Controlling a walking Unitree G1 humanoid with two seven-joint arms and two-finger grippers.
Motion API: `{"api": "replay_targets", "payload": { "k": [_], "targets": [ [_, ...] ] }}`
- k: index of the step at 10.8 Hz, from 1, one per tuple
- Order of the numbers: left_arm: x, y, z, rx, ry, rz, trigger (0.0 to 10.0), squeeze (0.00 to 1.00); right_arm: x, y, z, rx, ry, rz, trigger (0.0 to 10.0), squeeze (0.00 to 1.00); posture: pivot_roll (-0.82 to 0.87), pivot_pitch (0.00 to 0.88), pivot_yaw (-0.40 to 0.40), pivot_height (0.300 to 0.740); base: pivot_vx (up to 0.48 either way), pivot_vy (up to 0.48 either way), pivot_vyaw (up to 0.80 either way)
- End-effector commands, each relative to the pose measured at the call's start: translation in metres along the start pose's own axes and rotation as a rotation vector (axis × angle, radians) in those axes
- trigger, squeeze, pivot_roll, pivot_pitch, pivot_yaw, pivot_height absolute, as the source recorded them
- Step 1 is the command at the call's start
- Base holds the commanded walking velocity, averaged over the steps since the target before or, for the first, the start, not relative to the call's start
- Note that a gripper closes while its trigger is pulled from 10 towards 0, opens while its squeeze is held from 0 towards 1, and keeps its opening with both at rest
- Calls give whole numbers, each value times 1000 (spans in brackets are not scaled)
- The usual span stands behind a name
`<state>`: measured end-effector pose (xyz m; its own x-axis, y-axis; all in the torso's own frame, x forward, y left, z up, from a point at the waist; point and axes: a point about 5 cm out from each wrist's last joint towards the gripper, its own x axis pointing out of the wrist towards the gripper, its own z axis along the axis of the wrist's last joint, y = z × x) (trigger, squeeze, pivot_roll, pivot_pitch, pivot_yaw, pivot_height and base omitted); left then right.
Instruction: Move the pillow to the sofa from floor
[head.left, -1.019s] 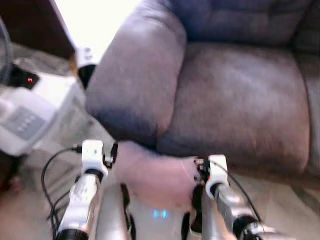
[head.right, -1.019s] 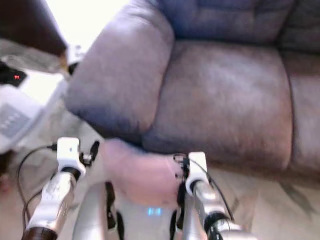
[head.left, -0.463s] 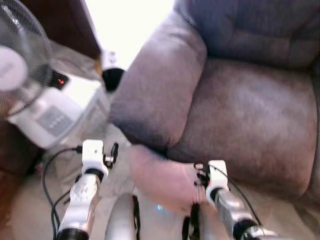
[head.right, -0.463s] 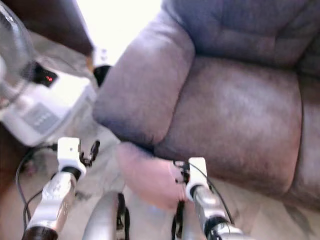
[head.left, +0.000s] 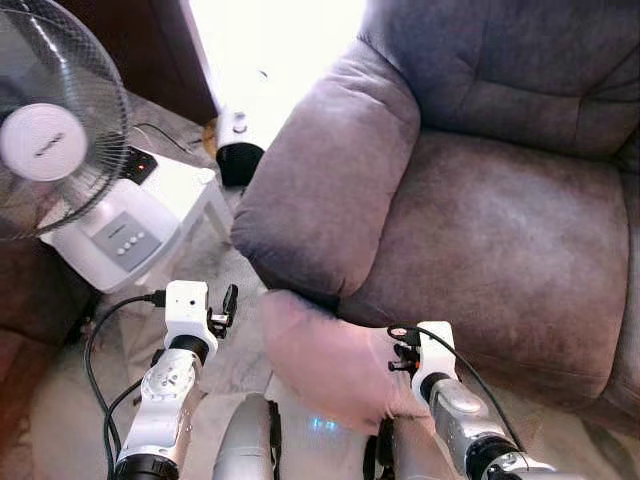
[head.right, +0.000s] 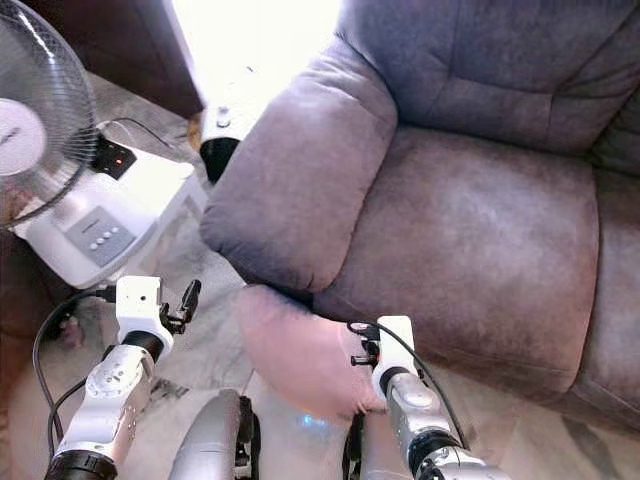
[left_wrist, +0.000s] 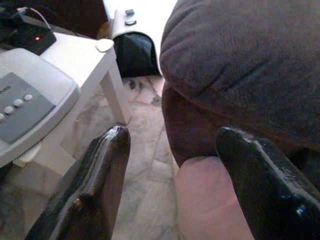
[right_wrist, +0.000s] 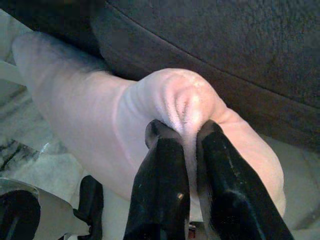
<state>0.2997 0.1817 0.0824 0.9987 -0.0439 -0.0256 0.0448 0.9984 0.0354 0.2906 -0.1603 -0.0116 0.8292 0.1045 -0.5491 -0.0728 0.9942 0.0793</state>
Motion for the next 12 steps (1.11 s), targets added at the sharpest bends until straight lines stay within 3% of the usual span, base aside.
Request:
{"api": "replay_targets", "payload": {
  "k": [1, 7, 12],
  "targets": [
    [-4, 1, -9, 1, 38, -5, 10000, 0, 3, -7, 39, 13, -184, -31, 10000, 0, 220, 198, -59, 704, 0, 0, 0],
    [-1, 0, -7, 8, 30, -10, 10000, 0, 3, -10, 48, 17, -215, -42, 10000, 0, 217, 195, -58, 704, 0, 0, 0],
    [1, 0, -5, 9, 20, -10, 10000, 0, 2, -18, 94, 15, -376, -71, 10000, 0, 212, 189, -51, 704, 0, 0, 0]
  ]
}}
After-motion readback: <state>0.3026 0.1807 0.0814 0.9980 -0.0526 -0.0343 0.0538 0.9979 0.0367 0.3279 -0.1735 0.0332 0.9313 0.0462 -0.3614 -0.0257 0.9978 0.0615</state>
